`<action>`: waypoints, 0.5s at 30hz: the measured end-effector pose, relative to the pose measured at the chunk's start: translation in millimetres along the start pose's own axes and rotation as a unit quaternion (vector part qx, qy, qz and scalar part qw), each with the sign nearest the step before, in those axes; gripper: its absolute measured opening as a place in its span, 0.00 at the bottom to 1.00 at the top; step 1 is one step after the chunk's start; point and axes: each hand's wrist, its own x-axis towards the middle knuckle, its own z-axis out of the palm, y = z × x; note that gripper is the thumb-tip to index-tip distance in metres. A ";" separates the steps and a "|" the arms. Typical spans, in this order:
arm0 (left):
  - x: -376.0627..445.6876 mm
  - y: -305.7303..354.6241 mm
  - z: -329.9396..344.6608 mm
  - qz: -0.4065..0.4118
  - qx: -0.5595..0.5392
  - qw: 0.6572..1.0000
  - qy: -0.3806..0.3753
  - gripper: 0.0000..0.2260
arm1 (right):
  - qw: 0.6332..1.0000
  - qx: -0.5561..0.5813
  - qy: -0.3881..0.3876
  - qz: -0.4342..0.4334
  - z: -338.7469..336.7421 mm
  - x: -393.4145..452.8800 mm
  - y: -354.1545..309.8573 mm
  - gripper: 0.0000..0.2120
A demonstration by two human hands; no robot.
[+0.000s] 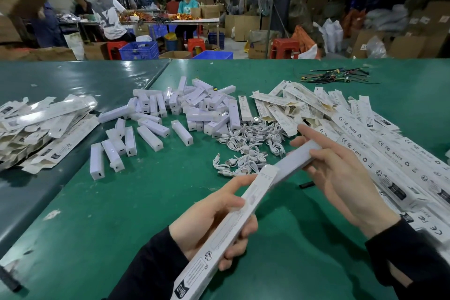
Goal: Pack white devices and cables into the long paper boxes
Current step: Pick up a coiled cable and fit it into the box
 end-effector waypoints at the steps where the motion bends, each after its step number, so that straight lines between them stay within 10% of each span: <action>1: 0.4 -0.4 0.9 -0.001 0.009 1.000 0.001 0.19 | 1.000 0.006 -0.002 -0.005 0.1 -0.2 0.5 0.20; 15: 2.1 -4.0 6.5 0.010 0.063 0.998 0.015 0.18 | 0.999 -0.011 -0.017 -0.044 2.1 -2.9 -0.5 0.21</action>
